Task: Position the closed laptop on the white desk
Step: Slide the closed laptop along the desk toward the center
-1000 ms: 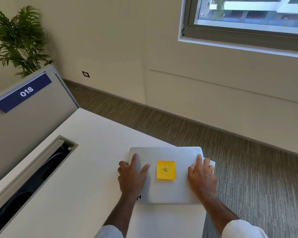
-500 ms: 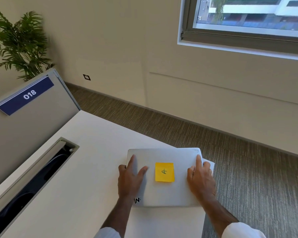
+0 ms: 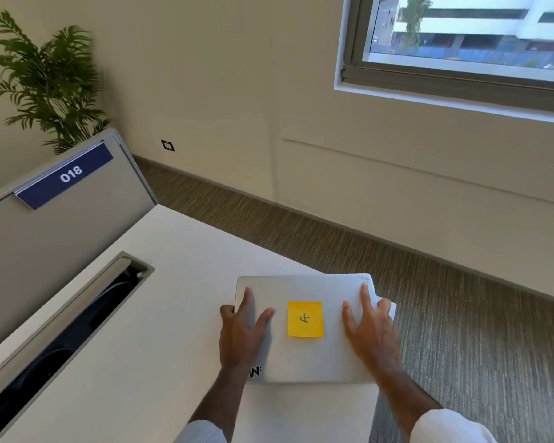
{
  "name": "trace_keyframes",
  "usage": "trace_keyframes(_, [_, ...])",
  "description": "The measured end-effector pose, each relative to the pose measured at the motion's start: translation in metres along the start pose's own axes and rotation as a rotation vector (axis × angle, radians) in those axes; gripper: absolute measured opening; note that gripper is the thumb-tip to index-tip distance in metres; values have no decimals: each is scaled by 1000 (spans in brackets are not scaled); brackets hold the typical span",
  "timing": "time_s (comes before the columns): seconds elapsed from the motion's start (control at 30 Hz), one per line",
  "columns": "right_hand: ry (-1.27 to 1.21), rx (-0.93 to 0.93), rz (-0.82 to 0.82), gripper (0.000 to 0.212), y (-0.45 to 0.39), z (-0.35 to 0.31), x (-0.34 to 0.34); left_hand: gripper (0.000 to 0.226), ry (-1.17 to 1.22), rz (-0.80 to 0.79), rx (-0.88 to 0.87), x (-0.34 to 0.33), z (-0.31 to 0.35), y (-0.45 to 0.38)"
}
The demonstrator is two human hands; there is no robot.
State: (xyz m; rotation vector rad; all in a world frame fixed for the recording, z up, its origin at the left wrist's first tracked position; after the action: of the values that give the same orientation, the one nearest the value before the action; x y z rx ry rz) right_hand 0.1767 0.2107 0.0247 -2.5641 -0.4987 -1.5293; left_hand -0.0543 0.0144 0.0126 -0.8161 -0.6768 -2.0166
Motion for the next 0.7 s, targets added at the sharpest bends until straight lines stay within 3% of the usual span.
trace_keyframes(0.7, [-18, 113, -32, 67, 36, -53, -15, 77, 9, 81, 43, 57, -44, 25])
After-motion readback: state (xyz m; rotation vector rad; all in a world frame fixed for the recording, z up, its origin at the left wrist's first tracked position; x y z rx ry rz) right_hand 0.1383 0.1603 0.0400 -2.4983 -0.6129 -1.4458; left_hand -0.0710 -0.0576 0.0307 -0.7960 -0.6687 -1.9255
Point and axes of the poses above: each hand's wrist, its own y-axis away from the middle knuckle, its own x-axis out of the back of the hand, z = x × y, the point moved 7 cm from there along -y, towards the middle knuckle, and after that the axes turned 3 degrees about -y, right-handed, at the moved point
